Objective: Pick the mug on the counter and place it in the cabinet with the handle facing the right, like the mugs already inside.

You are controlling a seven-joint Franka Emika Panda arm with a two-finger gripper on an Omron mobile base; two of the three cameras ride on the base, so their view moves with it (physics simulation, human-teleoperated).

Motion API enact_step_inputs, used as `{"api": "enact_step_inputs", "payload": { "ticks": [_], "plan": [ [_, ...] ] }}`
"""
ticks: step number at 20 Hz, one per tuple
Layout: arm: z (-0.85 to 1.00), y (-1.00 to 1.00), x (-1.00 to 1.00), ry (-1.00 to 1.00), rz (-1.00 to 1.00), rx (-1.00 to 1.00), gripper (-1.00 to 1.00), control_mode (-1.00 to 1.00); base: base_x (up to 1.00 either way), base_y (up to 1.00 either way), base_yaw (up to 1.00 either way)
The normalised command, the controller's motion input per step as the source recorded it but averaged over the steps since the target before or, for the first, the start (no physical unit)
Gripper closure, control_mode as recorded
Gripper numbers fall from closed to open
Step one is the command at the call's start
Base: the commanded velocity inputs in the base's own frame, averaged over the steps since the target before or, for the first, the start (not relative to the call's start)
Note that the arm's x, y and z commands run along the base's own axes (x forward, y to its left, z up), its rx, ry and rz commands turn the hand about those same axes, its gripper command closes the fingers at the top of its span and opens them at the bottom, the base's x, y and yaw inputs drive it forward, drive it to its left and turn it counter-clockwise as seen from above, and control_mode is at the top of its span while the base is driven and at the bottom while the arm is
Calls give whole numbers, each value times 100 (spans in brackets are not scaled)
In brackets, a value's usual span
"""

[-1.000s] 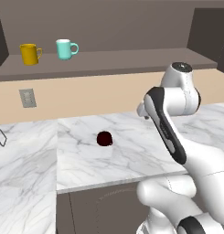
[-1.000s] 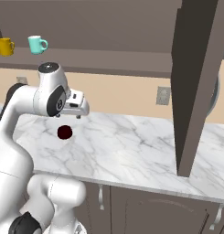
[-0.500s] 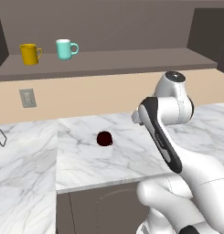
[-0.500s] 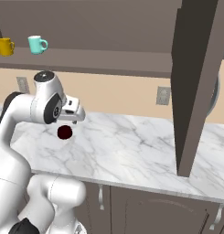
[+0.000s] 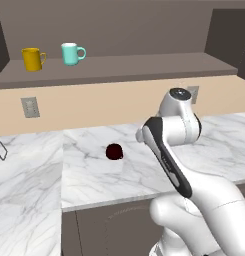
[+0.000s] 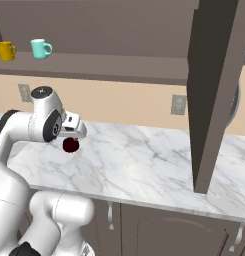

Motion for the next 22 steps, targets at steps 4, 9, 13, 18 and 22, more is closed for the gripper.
{"api": "enact_step_inputs", "payload": {
  "ticks": [4, 9, 13, 18, 22],
  "plan": [
    [-30, 27, 7, 0, 1, 0, -100, -100, 0, 0, 0],
    [-27, 19, 8, 0, 1, 0, -100, -100, 0, 0, 0],
    [-27, 17, 8, 0, 1, 0, -100, -100, 0, 0, 0],
    [-28, 11, 11, 0, 3, 0, -100, -100, 0, 0, 0],
    [-32, 14, 18, 0, 3, 0, -100, -100, 0, 0, 0]
  ]
}}
